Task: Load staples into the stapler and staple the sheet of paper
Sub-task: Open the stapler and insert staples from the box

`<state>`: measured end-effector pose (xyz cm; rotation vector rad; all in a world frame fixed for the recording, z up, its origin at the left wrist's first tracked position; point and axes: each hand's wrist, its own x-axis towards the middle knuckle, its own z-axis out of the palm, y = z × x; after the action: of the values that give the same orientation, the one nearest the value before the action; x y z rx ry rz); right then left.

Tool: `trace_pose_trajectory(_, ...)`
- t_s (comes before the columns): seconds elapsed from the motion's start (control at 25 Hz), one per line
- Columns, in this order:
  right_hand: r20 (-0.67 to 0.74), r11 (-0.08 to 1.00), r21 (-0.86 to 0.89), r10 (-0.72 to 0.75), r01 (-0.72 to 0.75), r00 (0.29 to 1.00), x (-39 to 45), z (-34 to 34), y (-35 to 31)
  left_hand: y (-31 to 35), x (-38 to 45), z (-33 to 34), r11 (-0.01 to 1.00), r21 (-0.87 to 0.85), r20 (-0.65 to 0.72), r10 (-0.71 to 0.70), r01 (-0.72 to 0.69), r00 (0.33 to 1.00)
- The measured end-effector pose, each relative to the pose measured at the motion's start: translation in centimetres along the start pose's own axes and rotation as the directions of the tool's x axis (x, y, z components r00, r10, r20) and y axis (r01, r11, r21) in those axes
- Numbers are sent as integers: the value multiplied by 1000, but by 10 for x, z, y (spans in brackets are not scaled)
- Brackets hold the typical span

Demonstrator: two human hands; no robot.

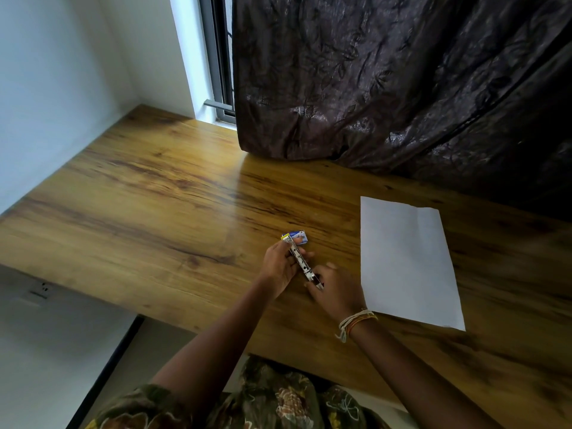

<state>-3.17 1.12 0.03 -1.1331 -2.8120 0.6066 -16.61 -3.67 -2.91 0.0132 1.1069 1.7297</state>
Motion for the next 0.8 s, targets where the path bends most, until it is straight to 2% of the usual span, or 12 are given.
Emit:
trace_pose_trajectory(0.24,58,989,145,1,-9,998,-3,0,-7,1,-1,1,1000,19,-41,-17,18,999)
trace_pose_trajectory(0.4,88,965,252,54,-75,995,2,-6,-16,-1,-1,-3,1000,17,-6,-25,25,1000)
trace_pose_trajectory(0.48,98,950,291,88,-113,991,8,-10,-18,0,0,-6,998,-41,13,-53,54,999)
trace_pose_trajectory(0.6,100,949,293,93,-118,991,13,-11,-19,4,-2,-8,996,-45,36,-73,75,997)
trace_pose_trajectory(0.68,52,958,273,73,-85,996,16,-13,-17,5,-4,-8,998,-12,40,-64,65,997)
trace_pose_trajectory(0.8,-43,970,234,-57,66,997,25,-20,-17,4,-2,-9,997,-46,67,-59,62,996)
